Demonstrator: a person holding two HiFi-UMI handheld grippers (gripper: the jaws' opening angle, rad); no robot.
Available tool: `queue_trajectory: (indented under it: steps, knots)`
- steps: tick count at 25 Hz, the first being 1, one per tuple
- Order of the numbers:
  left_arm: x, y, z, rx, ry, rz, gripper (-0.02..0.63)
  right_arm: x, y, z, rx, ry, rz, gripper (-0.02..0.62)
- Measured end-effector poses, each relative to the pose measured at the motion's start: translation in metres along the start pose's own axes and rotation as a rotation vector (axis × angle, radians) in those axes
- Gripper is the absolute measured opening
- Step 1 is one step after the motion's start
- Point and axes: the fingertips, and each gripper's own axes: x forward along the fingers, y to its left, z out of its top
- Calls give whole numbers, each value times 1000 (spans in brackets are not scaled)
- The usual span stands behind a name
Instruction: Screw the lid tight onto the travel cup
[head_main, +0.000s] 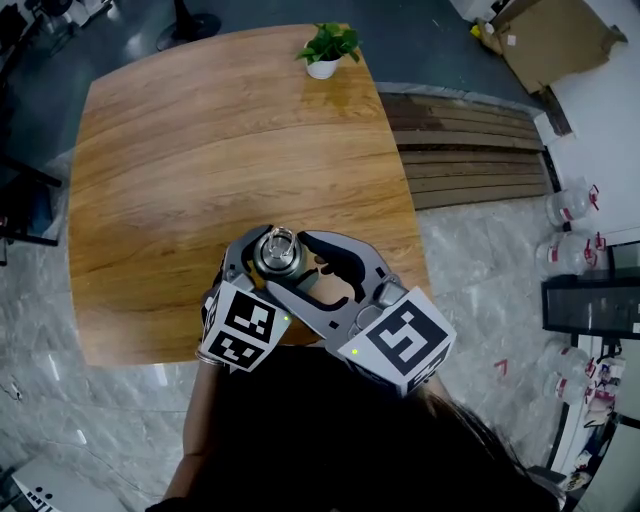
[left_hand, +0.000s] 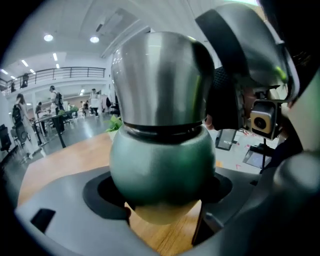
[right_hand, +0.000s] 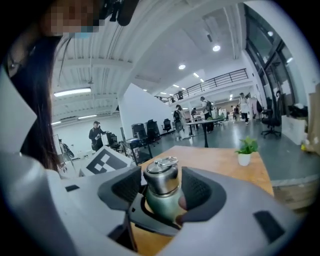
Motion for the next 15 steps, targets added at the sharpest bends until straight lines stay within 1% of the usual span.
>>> queue_trajectory:
  steps: [3,5,7,11,12,13,15]
  knots:
    - [-1,-11,1,54,-7,-91,383,-1,2,-4,-12,19,44,239]
    - [-2,-16,1,61,-4,-123,383,-1,2,-5,-37,21,39,239]
    - [-1,-13,1,45,6,-101,383,0,-1,-4,-42,16,0,239]
    - [4,2,-8,31,85,31,383,3,-9,-2,16,-9,-134,239]
    - [5,3,-10,34,93,40,383,3,-8,-1,12,-12,-140,239]
    - [4,3,-7,35,82,30,383,4,-7,-1,1,-11,-126,239]
    - [2,-1,1,33,37,-22,383,3,-4,-1,7,-6,-75,241]
